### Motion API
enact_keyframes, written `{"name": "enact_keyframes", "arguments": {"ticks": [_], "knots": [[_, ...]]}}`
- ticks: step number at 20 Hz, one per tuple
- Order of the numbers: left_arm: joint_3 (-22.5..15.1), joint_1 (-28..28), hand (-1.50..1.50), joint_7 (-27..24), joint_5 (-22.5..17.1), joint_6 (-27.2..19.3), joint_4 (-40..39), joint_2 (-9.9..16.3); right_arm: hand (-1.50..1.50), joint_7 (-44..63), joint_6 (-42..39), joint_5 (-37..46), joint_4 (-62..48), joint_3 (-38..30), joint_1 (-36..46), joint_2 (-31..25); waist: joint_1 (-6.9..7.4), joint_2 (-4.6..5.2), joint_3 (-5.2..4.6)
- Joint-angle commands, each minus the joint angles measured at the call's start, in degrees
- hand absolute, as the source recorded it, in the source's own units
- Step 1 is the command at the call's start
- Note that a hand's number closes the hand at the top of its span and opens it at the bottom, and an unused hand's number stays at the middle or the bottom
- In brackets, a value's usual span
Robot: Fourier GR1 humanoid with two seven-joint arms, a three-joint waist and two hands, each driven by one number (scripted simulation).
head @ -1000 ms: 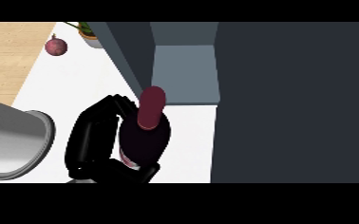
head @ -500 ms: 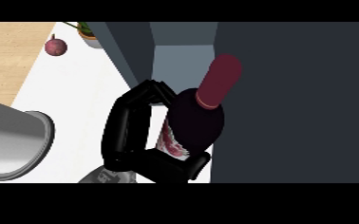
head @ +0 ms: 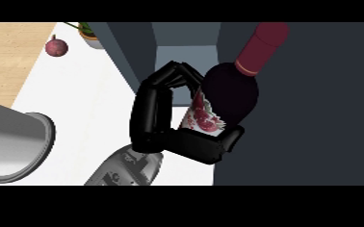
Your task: Pick up the wine, place it into the cabinet and close the cabinet
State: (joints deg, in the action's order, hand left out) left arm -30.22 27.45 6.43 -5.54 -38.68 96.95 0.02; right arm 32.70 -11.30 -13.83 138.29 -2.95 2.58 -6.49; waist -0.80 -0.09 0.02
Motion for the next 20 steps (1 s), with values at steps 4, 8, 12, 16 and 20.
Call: {"name": "enact_keyframes", "arguments": {"ticks": [4,8,12,16,20], "knots": [[0.56,5.09,1.5,-2.97,0.0,-2.52,-8.64,-0.01,-1.5,6.37,1.89,-4.5,10.07,0.84,-1.31,0.42,-0.24,0.02,-0.04],[0.22,6.96,1.5,-4.57,-3.19,-4.81,-11.21,-0.01,-1.5,4.91,2.02,-4.22,7.43,-0.25,1.08,0.37,-0.15,0.08,-0.03],[-1.79,5.01,1.5,-10.47,-9.71,-6.98,-12.36,-0.01,-1.5,7.93,3.4,-2.43,10.22,2.33,0.51,0.57,-0.39,0.07,-0.07],[-0.53,5.38,1.5,-15.53,-13.74,-6.86,-14.67,-0.01,-1.5,3.27,1.14,-4.04,5.63,0.28,-0.14,0.54,-0.2,0.14,-0.03],[-1.06,1.74,1.5,-16.25,-11.31,-4.6,-15.93,-0.02,-1.5,5.74,0.6,-8.55,9.13,-4.04,-0.38,-2.02,-0.13,0.01,-0.01]]}}
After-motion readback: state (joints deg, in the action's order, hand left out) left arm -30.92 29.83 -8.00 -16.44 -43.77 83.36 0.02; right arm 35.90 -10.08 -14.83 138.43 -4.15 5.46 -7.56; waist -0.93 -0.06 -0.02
